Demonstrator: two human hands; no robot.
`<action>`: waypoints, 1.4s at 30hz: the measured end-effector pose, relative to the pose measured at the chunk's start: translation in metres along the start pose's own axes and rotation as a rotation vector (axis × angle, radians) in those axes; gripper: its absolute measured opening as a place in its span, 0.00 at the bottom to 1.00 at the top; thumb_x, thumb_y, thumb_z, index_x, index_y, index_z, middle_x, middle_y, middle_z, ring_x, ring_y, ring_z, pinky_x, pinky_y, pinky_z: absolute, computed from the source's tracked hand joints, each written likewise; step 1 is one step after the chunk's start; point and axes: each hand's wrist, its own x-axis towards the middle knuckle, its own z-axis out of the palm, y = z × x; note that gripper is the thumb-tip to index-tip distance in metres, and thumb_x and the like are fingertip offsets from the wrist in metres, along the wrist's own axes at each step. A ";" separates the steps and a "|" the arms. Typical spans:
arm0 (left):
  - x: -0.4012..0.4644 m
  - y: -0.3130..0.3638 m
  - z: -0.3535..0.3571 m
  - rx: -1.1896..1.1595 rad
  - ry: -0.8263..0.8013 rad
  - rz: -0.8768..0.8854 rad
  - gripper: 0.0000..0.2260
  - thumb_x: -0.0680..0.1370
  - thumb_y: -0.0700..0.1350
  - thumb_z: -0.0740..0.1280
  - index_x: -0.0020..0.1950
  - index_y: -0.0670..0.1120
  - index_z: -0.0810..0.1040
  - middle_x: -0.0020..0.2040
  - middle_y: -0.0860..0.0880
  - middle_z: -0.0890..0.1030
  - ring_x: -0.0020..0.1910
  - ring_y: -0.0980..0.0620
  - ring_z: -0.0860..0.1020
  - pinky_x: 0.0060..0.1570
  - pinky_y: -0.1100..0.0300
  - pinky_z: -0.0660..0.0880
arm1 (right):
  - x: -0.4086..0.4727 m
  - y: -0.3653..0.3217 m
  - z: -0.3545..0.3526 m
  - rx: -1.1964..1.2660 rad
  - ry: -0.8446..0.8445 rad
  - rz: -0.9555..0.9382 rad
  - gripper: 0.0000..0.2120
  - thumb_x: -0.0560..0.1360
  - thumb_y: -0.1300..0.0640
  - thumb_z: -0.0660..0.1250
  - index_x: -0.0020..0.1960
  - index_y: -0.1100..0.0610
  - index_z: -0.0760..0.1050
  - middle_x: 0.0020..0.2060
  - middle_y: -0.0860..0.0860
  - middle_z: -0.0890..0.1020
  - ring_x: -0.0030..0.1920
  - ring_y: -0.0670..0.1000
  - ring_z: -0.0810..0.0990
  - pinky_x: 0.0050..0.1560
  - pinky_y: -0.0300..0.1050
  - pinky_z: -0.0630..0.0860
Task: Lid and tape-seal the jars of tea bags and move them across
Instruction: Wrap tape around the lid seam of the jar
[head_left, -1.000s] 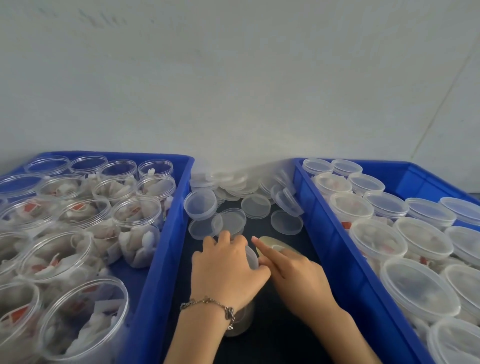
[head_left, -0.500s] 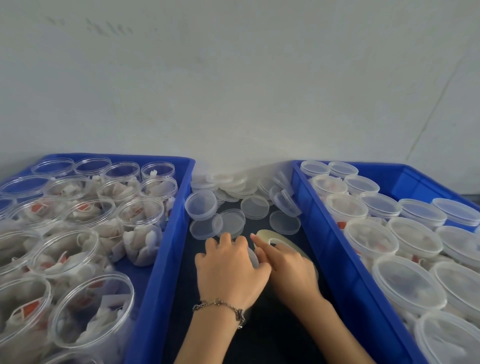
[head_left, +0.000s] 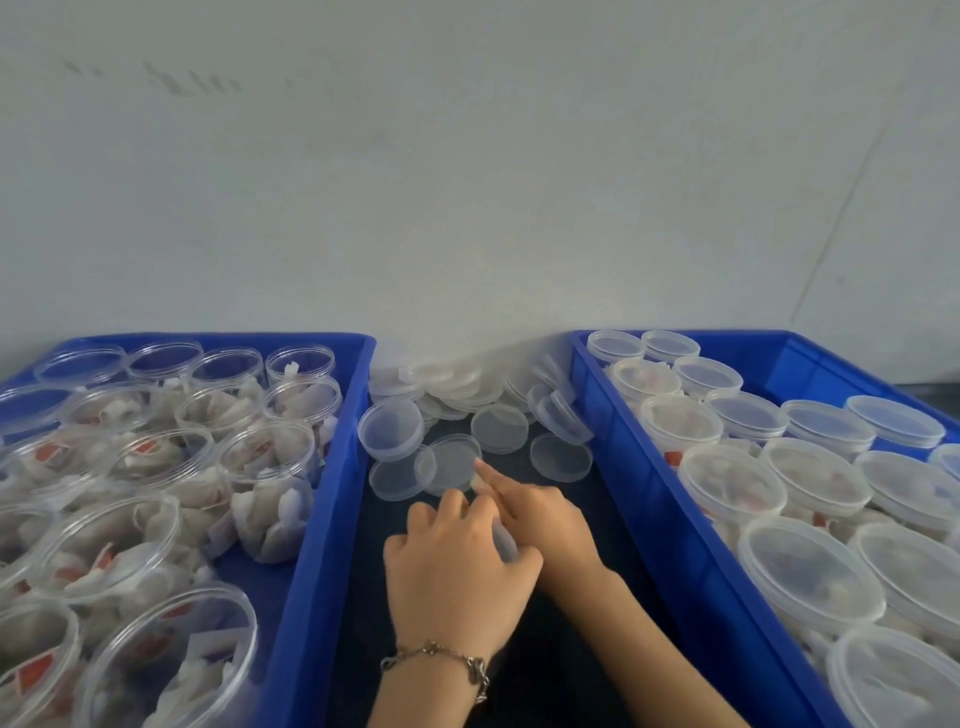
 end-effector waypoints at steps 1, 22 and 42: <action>0.000 0.002 0.001 -0.001 0.000 -0.003 0.17 0.72 0.64 0.57 0.54 0.57 0.70 0.47 0.58 0.67 0.48 0.55 0.66 0.45 0.57 0.65 | -0.005 0.004 0.001 -0.038 0.002 -0.005 0.24 0.80 0.45 0.54 0.75 0.40 0.55 0.48 0.45 0.80 0.48 0.46 0.79 0.45 0.44 0.72; 0.014 0.012 0.005 0.048 -0.060 -0.189 0.17 0.77 0.60 0.56 0.58 0.52 0.71 0.55 0.53 0.74 0.55 0.51 0.71 0.51 0.51 0.70 | -0.074 0.005 0.005 -0.064 -0.184 -0.045 0.43 0.71 0.52 0.70 0.76 0.44 0.46 0.73 0.45 0.56 0.73 0.50 0.52 0.72 0.47 0.53; 0.000 0.070 -0.076 -1.050 0.392 -0.252 0.25 0.79 0.50 0.62 0.74 0.50 0.61 0.64 0.52 0.71 0.50 0.60 0.70 0.39 0.69 0.64 | -0.059 -0.083 -0.121 0.086 0.342 -0.224 0.18 0.75 0.56 0.64 0.65 0.52 0.73 0.60 0.51 0.76 0.62 0.57 0.71 0.61 0.53 0.68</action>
